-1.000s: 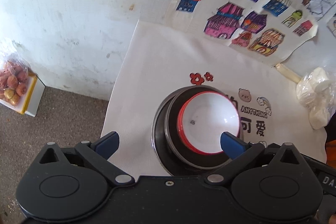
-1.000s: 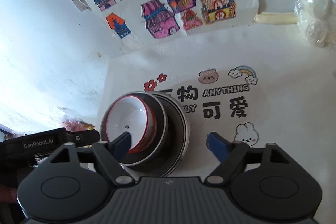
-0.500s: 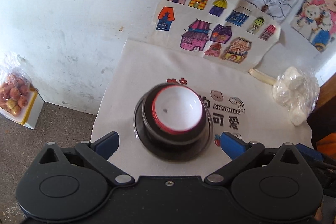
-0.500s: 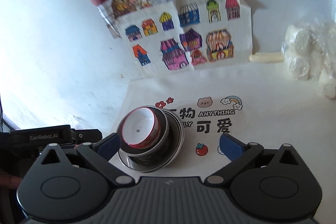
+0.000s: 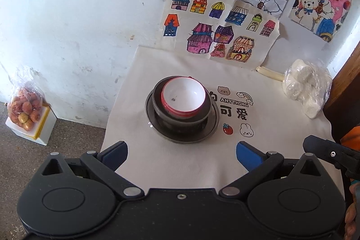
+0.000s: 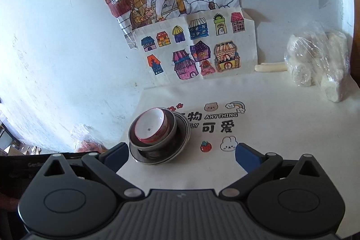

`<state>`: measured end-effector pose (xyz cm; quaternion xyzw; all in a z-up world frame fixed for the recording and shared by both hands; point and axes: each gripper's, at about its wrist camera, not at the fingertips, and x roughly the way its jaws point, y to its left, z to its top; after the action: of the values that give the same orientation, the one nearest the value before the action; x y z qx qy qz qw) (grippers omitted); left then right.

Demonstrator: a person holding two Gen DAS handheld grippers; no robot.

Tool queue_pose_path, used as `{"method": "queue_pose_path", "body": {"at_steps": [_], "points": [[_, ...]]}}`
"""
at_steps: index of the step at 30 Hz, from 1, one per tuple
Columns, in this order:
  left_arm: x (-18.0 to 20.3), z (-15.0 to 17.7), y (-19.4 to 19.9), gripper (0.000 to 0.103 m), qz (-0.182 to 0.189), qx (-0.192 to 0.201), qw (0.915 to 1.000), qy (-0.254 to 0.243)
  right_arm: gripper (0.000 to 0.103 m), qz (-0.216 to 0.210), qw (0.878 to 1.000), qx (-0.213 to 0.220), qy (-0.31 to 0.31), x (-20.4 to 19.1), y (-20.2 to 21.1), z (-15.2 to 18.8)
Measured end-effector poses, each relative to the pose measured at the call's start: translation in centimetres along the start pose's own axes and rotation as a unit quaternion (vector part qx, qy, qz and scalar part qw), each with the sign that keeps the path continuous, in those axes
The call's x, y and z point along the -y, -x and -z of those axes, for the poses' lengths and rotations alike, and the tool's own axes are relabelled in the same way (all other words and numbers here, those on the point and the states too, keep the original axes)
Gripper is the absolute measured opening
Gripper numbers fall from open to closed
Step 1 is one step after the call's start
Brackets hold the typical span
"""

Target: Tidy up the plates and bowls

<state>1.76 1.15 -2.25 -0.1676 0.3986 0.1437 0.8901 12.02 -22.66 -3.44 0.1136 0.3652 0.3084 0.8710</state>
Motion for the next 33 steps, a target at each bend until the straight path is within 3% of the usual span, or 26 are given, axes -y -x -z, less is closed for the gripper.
{"method": "queue_pose_path", "body": {"at_steps": [18,33], "points": [[-1.5,0.2,2.0,0.102,0.009,0.036,0.999,-0.027,0.103,0.038,0.998,0.026,0.039,-2.5,2.0,1.5],[-7.1,0.1,3.1,0.102,0.084,0.038,0.9894,-0.112,0.103,0.136,0.988,0.068,-0.037,-7.9,2.7,3.9]]}}
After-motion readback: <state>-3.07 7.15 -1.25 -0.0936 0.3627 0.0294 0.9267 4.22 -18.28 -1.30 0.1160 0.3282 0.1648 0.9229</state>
